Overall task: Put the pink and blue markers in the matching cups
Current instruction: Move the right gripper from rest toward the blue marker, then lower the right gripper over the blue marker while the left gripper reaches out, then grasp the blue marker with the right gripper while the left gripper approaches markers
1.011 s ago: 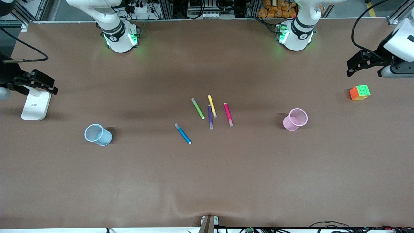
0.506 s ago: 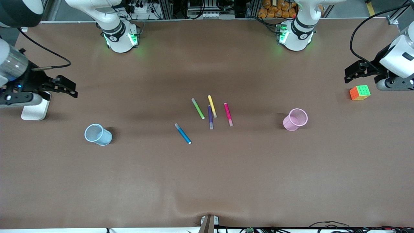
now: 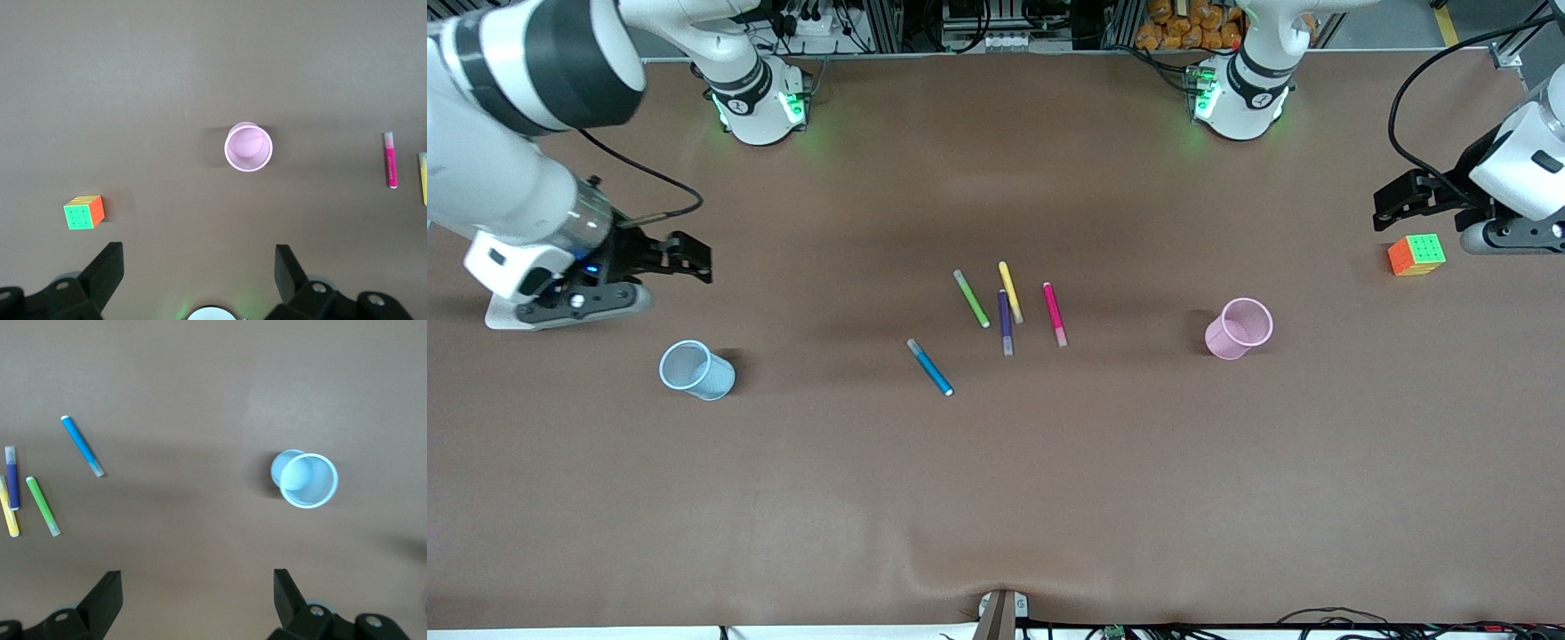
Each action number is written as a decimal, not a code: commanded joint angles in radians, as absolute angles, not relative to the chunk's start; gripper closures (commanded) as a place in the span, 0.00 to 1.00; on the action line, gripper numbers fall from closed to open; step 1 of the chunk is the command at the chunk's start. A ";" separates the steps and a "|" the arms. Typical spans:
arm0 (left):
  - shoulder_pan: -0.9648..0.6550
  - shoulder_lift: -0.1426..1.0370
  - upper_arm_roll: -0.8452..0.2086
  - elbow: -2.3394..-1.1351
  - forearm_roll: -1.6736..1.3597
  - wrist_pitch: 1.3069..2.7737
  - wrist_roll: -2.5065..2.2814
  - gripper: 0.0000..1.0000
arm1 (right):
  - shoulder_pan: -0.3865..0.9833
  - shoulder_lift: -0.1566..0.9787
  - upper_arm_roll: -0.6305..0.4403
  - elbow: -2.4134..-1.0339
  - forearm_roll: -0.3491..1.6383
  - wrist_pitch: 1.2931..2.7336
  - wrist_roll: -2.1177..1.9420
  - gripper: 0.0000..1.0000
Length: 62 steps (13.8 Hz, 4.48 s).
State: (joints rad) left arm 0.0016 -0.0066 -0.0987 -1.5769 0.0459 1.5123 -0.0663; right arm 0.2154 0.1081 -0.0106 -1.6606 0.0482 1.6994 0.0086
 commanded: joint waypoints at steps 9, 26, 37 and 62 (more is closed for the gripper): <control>0.006 0.008 -0.101 -1.563 0.035 1.470 -0.067 0.00 | 0.376 0.183 -0.015 -1.657 0.046 1.779 0.014 0.00; -0.002 0.067 -0.106 -1.563 0.031 1.376 -0.120 0.00 | 0.532 0.405 -0.015 -1.647 0.044 2.060 0.026 0.00; -0.031 0.120 -0.107 -1.554 0.011 1.376 -0.150 0.00 | 0.566 0.586 -0.015 -1.644 0.038 2.301 0.025 0.00; -0.343 0.472 -0.114 -1.551 -0.153 1.577 -0.635 0.00 | 0.589 0.765 -0.014 -1.641 0.103 2.484 0.063 0.79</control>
State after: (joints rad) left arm -0.3085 0.4216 -0.1205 -1.5740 -0.1246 1.5307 -0.5713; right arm 0.5779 0.7586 -0.0113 -1.6490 0.0790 2.4907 0.0494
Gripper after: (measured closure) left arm 0.000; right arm 0.476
